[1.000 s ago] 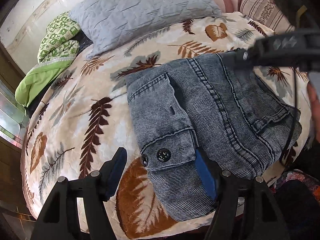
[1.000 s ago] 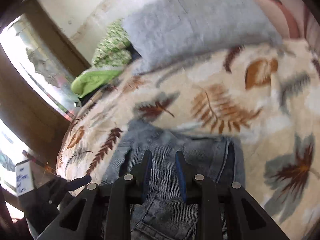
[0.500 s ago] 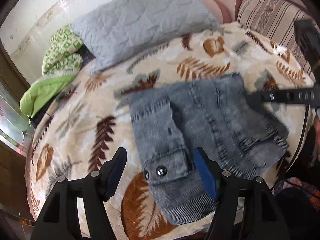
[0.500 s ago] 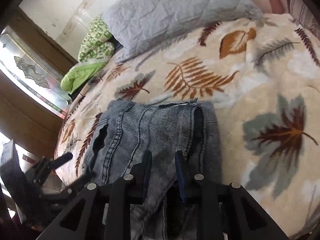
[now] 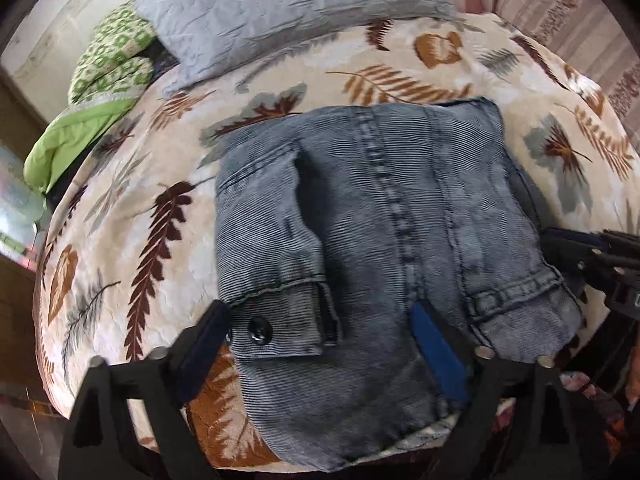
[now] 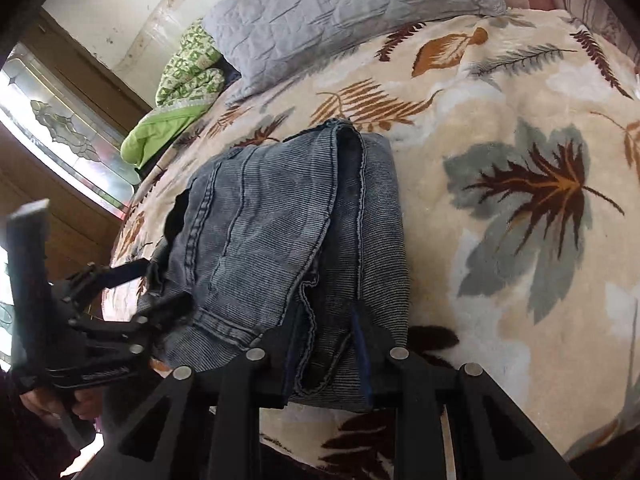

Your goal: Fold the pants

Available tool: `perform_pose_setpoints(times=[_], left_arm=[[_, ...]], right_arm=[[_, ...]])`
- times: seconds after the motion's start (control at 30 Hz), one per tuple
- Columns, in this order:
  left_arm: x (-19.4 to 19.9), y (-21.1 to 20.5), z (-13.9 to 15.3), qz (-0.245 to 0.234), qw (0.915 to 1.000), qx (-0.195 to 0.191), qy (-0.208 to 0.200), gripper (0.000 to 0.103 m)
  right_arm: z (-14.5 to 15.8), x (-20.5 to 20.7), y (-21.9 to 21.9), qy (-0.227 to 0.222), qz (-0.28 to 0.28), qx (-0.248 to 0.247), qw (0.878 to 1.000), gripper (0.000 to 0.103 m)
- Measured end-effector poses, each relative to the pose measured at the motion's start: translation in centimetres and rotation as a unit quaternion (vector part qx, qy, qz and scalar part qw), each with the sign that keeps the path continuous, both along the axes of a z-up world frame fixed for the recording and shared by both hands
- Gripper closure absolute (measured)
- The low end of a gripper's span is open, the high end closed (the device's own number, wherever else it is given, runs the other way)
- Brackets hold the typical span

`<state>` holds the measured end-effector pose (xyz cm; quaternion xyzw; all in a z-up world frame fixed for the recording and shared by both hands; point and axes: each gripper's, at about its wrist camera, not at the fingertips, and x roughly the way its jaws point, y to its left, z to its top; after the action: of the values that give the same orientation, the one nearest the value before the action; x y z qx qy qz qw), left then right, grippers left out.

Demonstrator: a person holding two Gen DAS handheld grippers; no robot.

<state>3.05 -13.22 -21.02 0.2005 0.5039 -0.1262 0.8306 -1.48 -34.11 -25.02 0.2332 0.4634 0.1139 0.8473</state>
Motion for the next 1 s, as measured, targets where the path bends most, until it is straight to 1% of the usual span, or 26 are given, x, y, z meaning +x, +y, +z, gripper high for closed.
perform_pose_setpoints(times=[0.03, 0.1, 0.17, 0.2, 0.33, 0.37, 0.43, 0.47, 0.5, 0.53, 0.57, 0.6, 0.63, 0.67, 0.7, 0.73, 0.77, 0.8, 0.83, 0.9, 1.0], left_arm=[[0.3, 0.3, -0.2, 0.010, 0.9999, -0.007, 0.008, 0.001], [1.1, 1.4, -0.9, 0.031, 0.9976, -0.046, 0.040, 0.000], [1.6, 2.7, -1.4, 0.062, 0.9913, -0.089, 0.075, 0.000], [1.7, 3.1, -1.7, 0.074, 0.9880, -0.102, 0.089, 0.000], [1.1, 3.7, -2.1, 0.086, 0.9815, -0.135, 0.105, 0.000], [0.9, 4.0, -2.2, 0.091, 0.9789, -0.146, 0.110, 0.000], [0.9, 4.8, -2.4, 0.103, 0.9705, -0.176, 0.128, 0.000], [1.1, 5.1, -2.3, 0.105, 0.9686, -0.180, 0.135, 0.000], [1.2, 5.3, -2.0, 0.106, 0.9689, -0.176, 0.138, 0.000], [1.3, 5.5, -1.5, 0.108, 0.9727, -0.160, 0.128, 0.000], [1.3, 5.7, -0.3, 0.104, 0.9798, -0.140, 0.099, 0.000], [1.3, 5.8, 0.8, 0.095, 0.9848, -0.127, 0.071, 0.000], [1.2, 5.9, 1.9, 0.081, 0.9888, -0.117, 0.044, 0.000], [0.8, 6.1, 3.3, 0.072, 0.9927, -0.097, 0.004, 0.000], [0.6, 6.2, 4.2, 0.069, 0.9942, -0.078, -0.027, 0.000], [0.6, 6.3, 4.9, 0.063, 0.9949, -0.061, -0.051, 0.000], [0.5, 6.4, 5.3, 0.055, 0.9953, -0.044, -0.067, 0.000], [0.5, 6.8, 5.5, 0.052, 0.9955, -0.025, -0.075, 0.000], [0.6, 7.3, 5.5, 0.054, 0.9955, -0.018, -0.076, 0.000], [1.0, 8.9, 5.2, 0.064, 0.9956, -0.016, -0.066, 0.000], [1.4, 10.2, 4.5, 0.084, 0.9950, -0.022, -0.050, 0.000]], right_arm=[[-0.1, 0.0, -0.1, -0.003, 0.002, -0.001, 1.000, 0.074], [-0.6, 0.0, -0.2, -0.010, 0.003, 0.003, 1.000, 0.073], [-0.8, 0.1, -0.2, -0.015, 0.000, 0.010, 1.000, 0.073], [-0.9, 0.1, -0.3, -0.017, 0.000, 0.013, 1.000, 0.073], [-1.0, 0.1, -0.3, -0.023, -0.001, 0.014, 1.000, 0.073], [-1.0, 0.1, -0.2, -0.024, -0.002, 0.011, 1.000, 0.073], [-0.8, 0.0, -0.1, -0.024, -0.002, 0.005, 1.000, 0.073], [-0.7, 0.0, 0.0, -0.023, -0.001, 0.001, 1.000, 0.073], [-0.5, 0.0, 0.1, -0.021, 0.000, -0.003, 1.000, 0.073], [-0.2, 0.0, 0.2, -0.016, 0.001, -0.009, 1.000, 0.073], [0.2, 0.0, 0.3, -0.010, 0.001, -0.015, 1.000, 0.073], [0.5, -0.1, 0.2, -0.006, 0.001, -0.019, 1.000, 0.073], [1.0, -0.3, 0.2, -0.006, 0.001, -0.021, 1.000, 0.073], [1.4, -0.5, 0.1, -0.010, 0.001, -0.024, 1.000, 0.073], [1.9, -0.8, -0.1, -0.018, 0.000, -0.030, 0.999, 0.072], [2.3, -1.1, -0.2, -0.025, 0.000, -0.036, 0.999, 0.066], [2.6, -1.3, -0.4, -0.029, -0.002, -0.043, 0.999, 0.061], [2.9, -1.5, -0.6, -0.031, -0.006, -0.050, 0.998, 0.040], [3.1, -1.8, -0.9, -0.033, -0.014, -0.056, 0.998, 0.033], [3.4, -2.2, -1.5, -0.042, -0.024, -0.055, 0.997, 0.033], [3.5, -2.5, -2.2, -0.039, -0.036, -0.052, 0.997, 0.033]])
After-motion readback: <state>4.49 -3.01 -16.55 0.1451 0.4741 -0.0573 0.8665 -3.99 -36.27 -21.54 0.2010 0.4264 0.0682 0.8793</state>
